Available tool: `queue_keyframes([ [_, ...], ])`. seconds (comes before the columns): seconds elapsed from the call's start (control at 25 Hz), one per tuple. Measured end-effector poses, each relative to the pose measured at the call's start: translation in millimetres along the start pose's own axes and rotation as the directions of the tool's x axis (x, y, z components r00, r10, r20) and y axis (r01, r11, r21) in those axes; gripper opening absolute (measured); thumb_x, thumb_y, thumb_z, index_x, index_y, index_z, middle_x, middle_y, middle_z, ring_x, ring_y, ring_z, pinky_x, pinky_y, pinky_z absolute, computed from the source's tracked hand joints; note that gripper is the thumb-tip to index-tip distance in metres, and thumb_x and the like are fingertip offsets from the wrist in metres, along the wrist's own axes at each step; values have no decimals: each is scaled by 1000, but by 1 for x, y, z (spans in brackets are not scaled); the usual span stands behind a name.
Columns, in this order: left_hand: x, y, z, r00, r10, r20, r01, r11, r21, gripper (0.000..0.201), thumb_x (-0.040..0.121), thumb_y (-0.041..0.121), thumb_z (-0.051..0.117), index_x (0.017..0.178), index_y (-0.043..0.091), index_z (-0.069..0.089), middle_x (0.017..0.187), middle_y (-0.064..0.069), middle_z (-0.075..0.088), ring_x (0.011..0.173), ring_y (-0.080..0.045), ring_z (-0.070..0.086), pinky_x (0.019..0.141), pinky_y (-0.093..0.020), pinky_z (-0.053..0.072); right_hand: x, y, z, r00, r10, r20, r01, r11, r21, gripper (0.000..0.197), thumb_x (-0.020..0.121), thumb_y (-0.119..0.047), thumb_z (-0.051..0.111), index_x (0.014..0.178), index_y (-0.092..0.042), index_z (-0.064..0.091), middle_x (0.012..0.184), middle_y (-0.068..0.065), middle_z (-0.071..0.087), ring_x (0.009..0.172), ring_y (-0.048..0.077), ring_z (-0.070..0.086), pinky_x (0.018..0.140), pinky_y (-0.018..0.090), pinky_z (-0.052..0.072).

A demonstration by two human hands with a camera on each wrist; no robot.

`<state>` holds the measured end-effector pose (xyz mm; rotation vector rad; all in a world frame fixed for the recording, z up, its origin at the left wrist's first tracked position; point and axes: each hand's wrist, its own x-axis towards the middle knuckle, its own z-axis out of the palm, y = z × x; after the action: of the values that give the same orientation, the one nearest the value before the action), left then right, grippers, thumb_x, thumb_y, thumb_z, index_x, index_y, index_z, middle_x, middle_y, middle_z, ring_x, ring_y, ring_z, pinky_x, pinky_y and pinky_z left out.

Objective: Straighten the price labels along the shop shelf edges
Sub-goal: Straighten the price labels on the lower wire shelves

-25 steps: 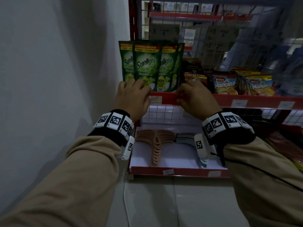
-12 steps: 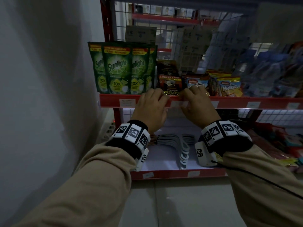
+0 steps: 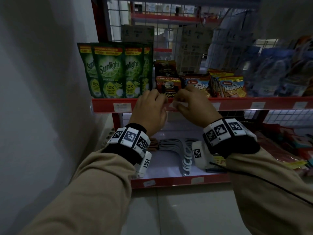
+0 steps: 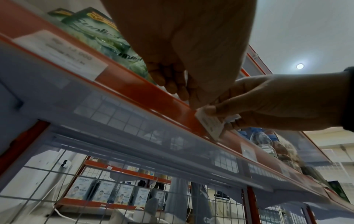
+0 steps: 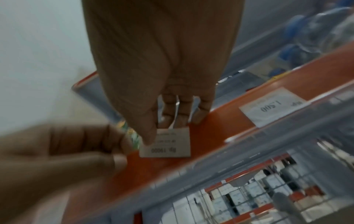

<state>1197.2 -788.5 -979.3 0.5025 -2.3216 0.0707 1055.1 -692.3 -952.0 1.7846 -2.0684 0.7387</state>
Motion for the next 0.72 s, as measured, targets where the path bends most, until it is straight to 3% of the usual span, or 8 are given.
queue_keyframes([
  [0.08,1,0,1,1000,-16,-22,15,999,-50,17,88,18,56,101,8,61,99,-11,55,96,-29,47,83,-39,39,2,4,-5,994,70,-87,-49,974,219,5,88,-13,63,93,-14,63,92,2,59,84,13,57,75,31,48],
  [0.16,2,0,1,998,-44,-46,39,995,-92,22,93,22,52,106,7,61,100,-11,57,97,-28,48,85,-37,38,1,5,-9,975,154,-162,-83,923,377,8,88,-9,62,92,-16,62,85,-7,62,78,1,59,74,25,52],
  [0.28,5,2,2,993,-110,-51,101,983,-154,35,98,31,44,121,7,57,105,-11,59,99,-29,48,87,-37,37,1,4,-9,950,264,-165,-124,808,576,21,84,-1,66,101,-11,58,94,4,66,84,14,66,74,26,56],
  [0.4,10,2,2,984,-171,-56,154,961,-229,32,99,33,43,114,9,58,102,-11,61,94,-28,48,79,-34,34,2,-1,-6,958,258,-128,-102,718,688,27,82,2,68,103,-8,56,93,5,64,84,11,65,73,18,54],
  [0.48,11,1,2,984,-175,-42,162,961,-223,26,98,29,45,106,8,58,99,-11,59,92,-28,46,75,-34,32,2,-2,-3,967,226,-116,-88,729,679,25,82,3,66,103,-6,57,90,-1,63,80,-1,63,70,14,53],
  [0.56,10,1,2,987,-158,-30,151,973,-174,21,97,25,47,103,8,59,98,-12,57,93,-29,45,76,-35,32,1,-1,-3,975,183,-126,-71,795,602,20,85,0,64,102,-9,60,88,-9,62,74,-9,60,65,9,48],
  [0.72,8,5,2,989,-144,-25,140,983,-121,20,94,25,50,103,10,59,100,-9,56,97,-27,45,82,-36,34,1,7,-8,970,132,-205,-49,928,368,11,89,-14,61,91,-24,67,85,-14,65,76,-10,58,65,2,40],
])
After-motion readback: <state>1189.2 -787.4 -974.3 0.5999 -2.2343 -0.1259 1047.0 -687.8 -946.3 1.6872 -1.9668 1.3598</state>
